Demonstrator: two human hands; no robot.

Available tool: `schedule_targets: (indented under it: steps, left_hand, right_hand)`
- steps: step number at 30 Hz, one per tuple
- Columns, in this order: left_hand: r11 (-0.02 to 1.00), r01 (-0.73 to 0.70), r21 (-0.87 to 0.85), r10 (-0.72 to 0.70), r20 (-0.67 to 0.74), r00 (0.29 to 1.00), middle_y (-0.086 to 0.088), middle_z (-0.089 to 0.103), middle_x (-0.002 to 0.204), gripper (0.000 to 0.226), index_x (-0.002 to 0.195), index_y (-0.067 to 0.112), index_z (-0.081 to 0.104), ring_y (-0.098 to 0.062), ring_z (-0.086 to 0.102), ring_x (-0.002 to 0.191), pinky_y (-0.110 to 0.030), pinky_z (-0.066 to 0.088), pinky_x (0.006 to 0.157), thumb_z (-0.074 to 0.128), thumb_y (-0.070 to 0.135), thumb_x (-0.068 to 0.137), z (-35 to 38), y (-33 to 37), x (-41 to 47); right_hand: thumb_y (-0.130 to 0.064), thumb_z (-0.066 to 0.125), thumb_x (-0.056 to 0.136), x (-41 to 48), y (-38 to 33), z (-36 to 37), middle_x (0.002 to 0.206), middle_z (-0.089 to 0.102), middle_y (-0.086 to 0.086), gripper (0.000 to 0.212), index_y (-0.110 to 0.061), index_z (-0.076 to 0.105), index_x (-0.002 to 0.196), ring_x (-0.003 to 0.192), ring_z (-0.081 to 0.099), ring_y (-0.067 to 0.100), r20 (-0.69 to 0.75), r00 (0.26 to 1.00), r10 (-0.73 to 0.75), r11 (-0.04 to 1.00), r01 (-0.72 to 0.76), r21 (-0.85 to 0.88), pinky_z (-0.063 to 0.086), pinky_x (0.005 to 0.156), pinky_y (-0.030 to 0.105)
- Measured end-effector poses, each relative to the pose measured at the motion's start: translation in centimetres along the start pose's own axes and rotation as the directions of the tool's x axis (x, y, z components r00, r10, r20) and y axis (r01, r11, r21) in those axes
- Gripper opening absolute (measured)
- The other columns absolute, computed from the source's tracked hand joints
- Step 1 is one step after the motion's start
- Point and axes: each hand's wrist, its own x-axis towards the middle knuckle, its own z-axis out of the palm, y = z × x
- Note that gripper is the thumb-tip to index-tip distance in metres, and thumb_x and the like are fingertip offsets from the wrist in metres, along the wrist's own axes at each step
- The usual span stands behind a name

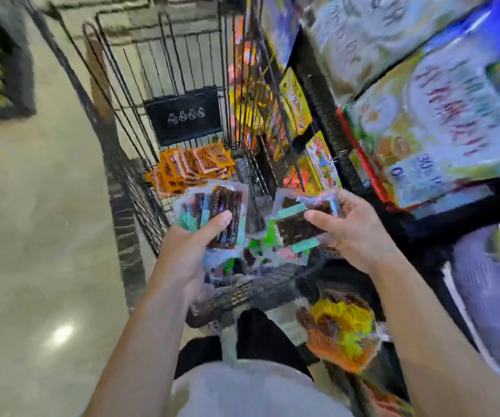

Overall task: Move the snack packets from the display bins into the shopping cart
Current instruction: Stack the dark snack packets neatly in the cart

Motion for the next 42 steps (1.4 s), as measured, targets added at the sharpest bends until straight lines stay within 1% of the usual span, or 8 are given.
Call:
schedule_targets:
  steps: [8, 11, 15, 21, 25, 28, 35, 42]
  left_hand:
    - [0.983, -0.158, 0.093, 0.099, 0.452, 0.887, -0.007, 0.080, 0.118, 0.039, 0.113, 0.025, 0.078, -0.028, 0.079, 0.104, -0.048, 0.066, 0.079, 0.085, 0.025, 0.074, 7.2, 6.8, -6.5]
    - [0.978, -0.172, 0.116, 0.075, 0.574, 0.815, -0.010, 0.079, 0.120, 0.044, 0.119, 0.022, 0.076, -0.030, 0.078, 0.104, -0.049, 0.066, 0.076, 0.083, 0.022, 0.076, 11.0, 7.4, -8.6]
    - [0.967, -0.204, 0.152, 0.030, 0.728, 0.685, -0.009, 0.079, 0.118, 0.041, 0.120, 0.020, 0.076, -0.025, 0.079, 0.095, -0.044, 0.066, 0.069, 0.078, 0.018, 0.079, 16.9, 6.5, -12.1]
    - [0.937, -0.265, 0.228, -0.055, 0.844, 0.534, -0.012, 0.080, 0.112, 0.054, 0.122, 0.014, 0.074, -0.031, 0.080, 0.089, -0.045, 0.066, 0.067, 0.084, 0.025, 0.070, 25.3, 2.3, -17.8]
    - [0.918, -0.306, 0.253, -0.088, 0.880, 0.467, -0.007, 0.081, 0.110, 0.045, 0.111, 0.026, 0.078, -0.031, 0.079, 0.096, -0.065, 0.062, 0.080, 0.087, 0.027, 0.067, 30.8, -1.8, -21.5]
    - [0.920, -0.295, 0.259, -0.125, 0.906, 0.404, -0.005, 0.081, 0.110, 0.031, 0.102, 0.030, 0.083, -0.026, 0.079, 0.097, -0.052, 0.065, 0.080, 0.084, 0.023, 0.072, 34.6, -5.3, -24.7]
    - [0.894, -0.307, 0.326, -0.183, 0.892, 0.413, -0.018, 0.079, 0.115, 0.073, 0.126, 0.007, 0.069, -0.035, 0.079, 0.097, -0.056, 0.064, 0.080, 0.092, 0.028, 0.060, 42.3, -13.0, -31.9]
    - [0.848, -0.258, 0.463, -0.305, 0.824, 0.477, -0.026, 0.077, 0.113, 0.064, 0.123, -0.001, 0.068, -0.040, 0.077, 0.093, -0.051, 0.065, 0.075, 0.088, 0.020, 0.066, 46.6, -20.8, -35.4]
  right_hand:
    - [-0.017, 0.082, 0.079, -13.5, -8.7, -3.9, 0.088, 0.073, -0.008, 0.018, -0.033, 0.075, 0.086, 0.083, 0.072, 0.011, -0.282, 0.929, -0.239, 0.970, 0.243, -0.021, 0.057, 0.061, 0.026]
    - [-0.013, 0.081, 0.080, -18.5, -9.9, -6.2, 0.095, 0.072, 0.006, 0.018, -0.022, 0.072, 0.093, 0.089, 0.070, 0.021, -0.424, 0.864, -0.273, 0.957, 0.288, -0.030, 0.059, 0.074, 0.042]
    - [0.004, 0.077, 0.086, -25.3, -10.4, -9.4, 0.086, 0.069, 0.002, 0.017, -0.003, 0.067, 0.098, 0.080, 0.065, 0.012, -0.568, 0.753, -0.333, 0.939, 0.318, -0.129, 0.053, 0.077, 0.023]
    - [-0.016, 0.081, 0.077, -34.9, -8.3, -14.5, 0.082, 0.064, 0.002, 0.016, -0.028, 0.072, 0.083, 0.081, 0.059, 0.024, -0.723, 0.592, -0.357, 0.917, 0.369, -0.151, 0.046, 0.075, 0.042]
    - [-0.031, 0.085, 0.073, -40.7, -5.7, -18.6, 0.079, 0.066, -0.007, 0.017, -0.032, 0.072, 0.083, 0.075, 0.061, 0.013, -0.786, 0.510, -0.350, 0.913, 0.372, -0.166, 0.050, 0.070, 0.032]
    - [-0.025, 0.085, 0.074, -44.5, -3.9, -22.1, 0.080, 0.066, 0.000, 0.016, -0.031, 0.073, 0.082, 0.078, 0.060, 0.017, -0.823, 0.451, -0.346, 0.901, 0.405, -0.156, 0.046, 0.075, 0.041]
    - [-0.012, 0.083, 0.086, -52.2, -0.9, -31.6, 0.101, 0.073, 0.015, 0.015, -0.020, 0.072, 0.093, 0.103, 0.071, 0.042, -0.844, 0.441, -0.304, 0.928, 0.338, -0.157, 0.062, 0.084, 0.057]
    - [-0.038, 0.086, 0.073, -55.9, 4.2, -37.8, 0.092, 0.068, 0.017, 0.028, -0.023, 0.071, 0.091, 0.090, 0.074, 0.036, -0.842, 0.490, -0.225, 0.961, 0.253, -0.110, 0.062, 0.073, 0.058]
